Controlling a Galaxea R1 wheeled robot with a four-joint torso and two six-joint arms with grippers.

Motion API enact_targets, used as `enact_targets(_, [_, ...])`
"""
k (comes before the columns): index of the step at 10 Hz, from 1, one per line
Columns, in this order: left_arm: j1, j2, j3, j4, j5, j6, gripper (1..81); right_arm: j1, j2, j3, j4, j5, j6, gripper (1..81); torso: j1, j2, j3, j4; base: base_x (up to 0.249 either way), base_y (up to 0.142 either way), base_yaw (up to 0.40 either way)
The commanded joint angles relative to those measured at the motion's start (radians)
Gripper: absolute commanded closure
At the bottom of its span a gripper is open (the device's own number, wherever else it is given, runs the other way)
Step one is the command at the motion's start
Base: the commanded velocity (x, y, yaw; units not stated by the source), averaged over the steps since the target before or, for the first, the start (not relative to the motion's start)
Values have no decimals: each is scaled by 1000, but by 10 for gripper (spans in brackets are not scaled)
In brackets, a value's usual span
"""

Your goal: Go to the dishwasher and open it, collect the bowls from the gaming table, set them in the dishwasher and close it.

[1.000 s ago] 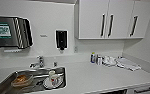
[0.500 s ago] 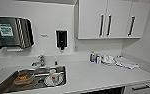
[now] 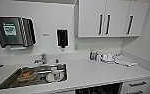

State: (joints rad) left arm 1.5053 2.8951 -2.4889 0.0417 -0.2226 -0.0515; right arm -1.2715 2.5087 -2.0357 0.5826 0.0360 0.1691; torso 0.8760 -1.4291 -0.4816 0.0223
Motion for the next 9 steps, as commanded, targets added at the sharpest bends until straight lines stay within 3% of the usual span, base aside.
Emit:
enact_targets(1, [-61,-5,7,14,34,5,10,59,-38,23,-58,-151,-43,10,0,0,0,0,-112,0,0])
enact_targets(9, [-60,-3,7,15,34,5,10,39,-31,0,-72,-153,-45,10,2,0,-1,1,-115,0,0])
